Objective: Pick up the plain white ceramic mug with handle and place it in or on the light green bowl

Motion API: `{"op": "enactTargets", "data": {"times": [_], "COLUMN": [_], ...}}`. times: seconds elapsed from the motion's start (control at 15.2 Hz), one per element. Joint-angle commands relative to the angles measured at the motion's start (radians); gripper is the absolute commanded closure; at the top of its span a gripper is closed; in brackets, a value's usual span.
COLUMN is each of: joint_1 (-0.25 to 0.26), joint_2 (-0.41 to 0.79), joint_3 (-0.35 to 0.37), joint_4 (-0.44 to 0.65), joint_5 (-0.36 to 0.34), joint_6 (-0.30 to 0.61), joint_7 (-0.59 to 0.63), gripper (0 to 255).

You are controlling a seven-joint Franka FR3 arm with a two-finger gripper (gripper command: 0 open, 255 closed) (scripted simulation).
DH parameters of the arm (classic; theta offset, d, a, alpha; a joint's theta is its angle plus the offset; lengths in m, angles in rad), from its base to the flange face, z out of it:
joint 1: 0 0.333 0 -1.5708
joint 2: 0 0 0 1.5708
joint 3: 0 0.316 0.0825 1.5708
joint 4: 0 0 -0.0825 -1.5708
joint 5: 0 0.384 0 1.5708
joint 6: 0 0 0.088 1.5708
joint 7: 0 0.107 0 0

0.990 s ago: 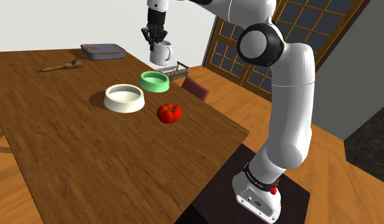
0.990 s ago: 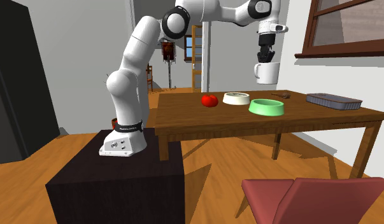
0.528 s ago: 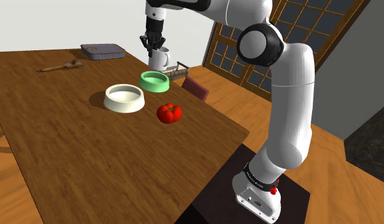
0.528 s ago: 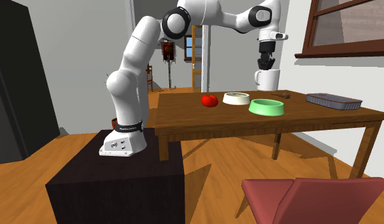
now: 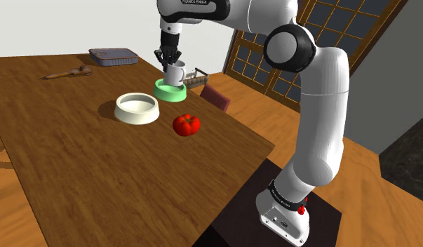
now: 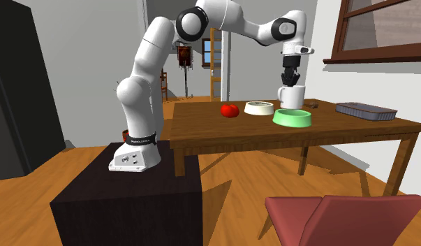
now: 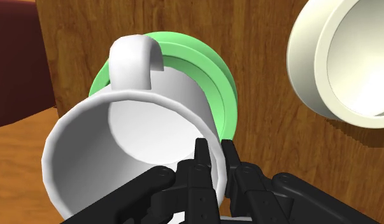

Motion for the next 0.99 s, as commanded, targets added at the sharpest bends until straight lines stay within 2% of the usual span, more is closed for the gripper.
{"op": "enactTargets", "data": {"times": [0.0,0.59,0.66,0.92], "joint_1": [0.0,0.0,0.0,0.0], "joint_2": [0.005,0.006,0.006,0.006], "joint_3": [0.0,0.0,0.0,0.0], "joint_4": [-0.019,-0.04,-0.04,-0.04], "joint_5": [-0.001,-0.001,-0.001,-0.001], "joint_6": [0.025,0.047,0.047,0.047], "joint_7": [0.001,0.002,0.002,0.002], "gripper": [255,255,0,0]}}
